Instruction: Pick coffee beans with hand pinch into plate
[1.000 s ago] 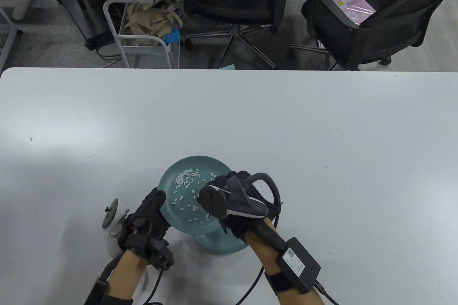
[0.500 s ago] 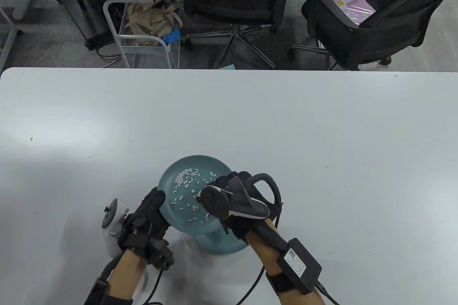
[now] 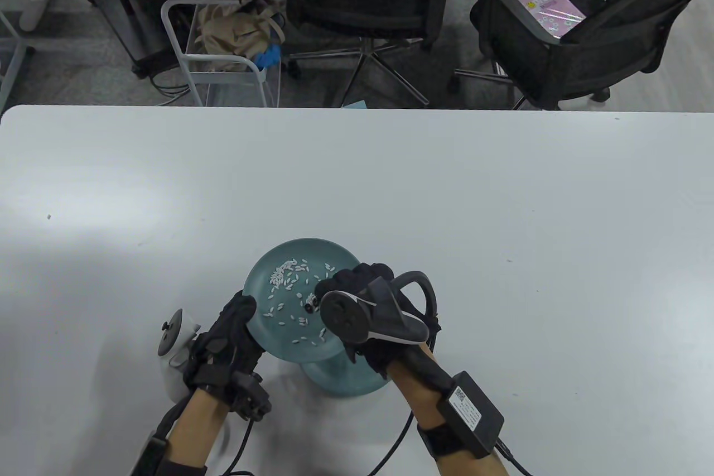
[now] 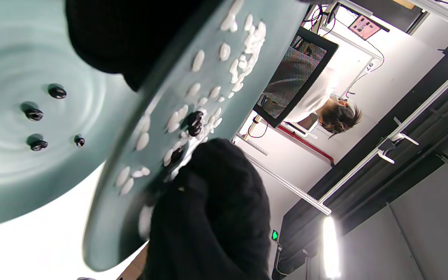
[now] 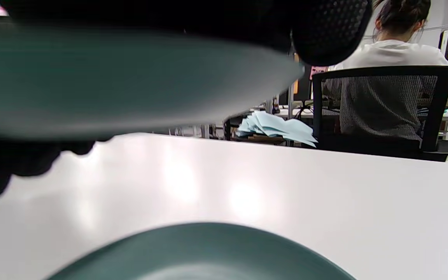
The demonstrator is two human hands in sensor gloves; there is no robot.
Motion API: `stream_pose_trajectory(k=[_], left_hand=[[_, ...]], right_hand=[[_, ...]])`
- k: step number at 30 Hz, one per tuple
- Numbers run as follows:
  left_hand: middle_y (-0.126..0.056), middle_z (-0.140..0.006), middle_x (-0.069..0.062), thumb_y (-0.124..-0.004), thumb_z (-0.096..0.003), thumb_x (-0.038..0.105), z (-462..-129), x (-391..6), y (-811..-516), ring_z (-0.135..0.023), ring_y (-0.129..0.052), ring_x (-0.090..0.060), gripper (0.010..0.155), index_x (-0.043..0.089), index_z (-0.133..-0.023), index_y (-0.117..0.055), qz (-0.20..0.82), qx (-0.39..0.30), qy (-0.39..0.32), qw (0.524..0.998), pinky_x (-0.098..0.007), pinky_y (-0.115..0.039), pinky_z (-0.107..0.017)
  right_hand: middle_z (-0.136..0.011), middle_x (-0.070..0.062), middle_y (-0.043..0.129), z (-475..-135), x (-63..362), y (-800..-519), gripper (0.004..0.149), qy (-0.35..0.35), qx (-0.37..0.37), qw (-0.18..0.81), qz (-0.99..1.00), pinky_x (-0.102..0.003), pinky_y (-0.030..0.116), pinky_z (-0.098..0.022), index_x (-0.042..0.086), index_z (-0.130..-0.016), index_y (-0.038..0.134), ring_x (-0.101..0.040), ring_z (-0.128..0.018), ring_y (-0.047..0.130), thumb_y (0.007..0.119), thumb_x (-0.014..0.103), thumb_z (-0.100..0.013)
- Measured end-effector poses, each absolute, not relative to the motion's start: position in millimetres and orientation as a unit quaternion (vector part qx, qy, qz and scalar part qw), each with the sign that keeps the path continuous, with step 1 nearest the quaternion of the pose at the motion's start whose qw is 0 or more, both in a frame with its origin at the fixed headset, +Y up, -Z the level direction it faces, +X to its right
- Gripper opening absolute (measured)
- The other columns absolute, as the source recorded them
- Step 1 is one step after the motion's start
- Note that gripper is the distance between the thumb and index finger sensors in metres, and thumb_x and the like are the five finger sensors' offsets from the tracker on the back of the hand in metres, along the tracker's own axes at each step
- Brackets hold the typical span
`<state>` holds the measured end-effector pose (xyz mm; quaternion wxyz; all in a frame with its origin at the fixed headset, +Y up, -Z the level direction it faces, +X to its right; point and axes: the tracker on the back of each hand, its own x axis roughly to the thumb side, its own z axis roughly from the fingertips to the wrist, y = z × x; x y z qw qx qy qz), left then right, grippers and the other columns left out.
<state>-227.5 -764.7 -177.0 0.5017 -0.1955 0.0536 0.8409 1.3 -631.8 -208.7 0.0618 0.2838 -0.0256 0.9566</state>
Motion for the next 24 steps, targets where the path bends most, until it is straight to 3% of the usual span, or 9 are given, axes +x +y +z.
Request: stream_pose_trajectory(k=[14, 24], left_hand=[[-0.072, -0.091, -0.009, -0.058, -0.0501, 0.047, -178, -239, -763, -0.069, -0.089, -0.034, 0.059, 0.022, -0.101, -0.042, 0.853, -0.175, 0.066, 0.487, -0.042, -0.081, -0.049], [-0.071, -0.091, -0.009, -0.058, -0.0501, 0.049, -178, -247, -761, -0.07, -0.088, -0.033, 0.059, 0.024, -0.101, -0.041, 0.865, -0.157, 0.072, 0.471, -0.042, -0.081, -0.049]], right_hand=[[-0.074, -0.007, 0.094, -189, 31, -596, 0.039, -0.096, 0.266, 0.149, 0.948, -0.057, 0.069, -0.057, 0.024, -0.081, 0.082, -0.022, -0.049, 0.089, 0.087, 0.036, -0.044], [-0.073, -0.007, 0.094, -192, 41, -609, 0.038, -0.073, 0.245, 0.128, 0.958, -0.057, 0.07, -0.056, 0.024, -0.08, 0.082, -0.022, -0.048, 0.089, 0.087, 0.036, -0.044]])
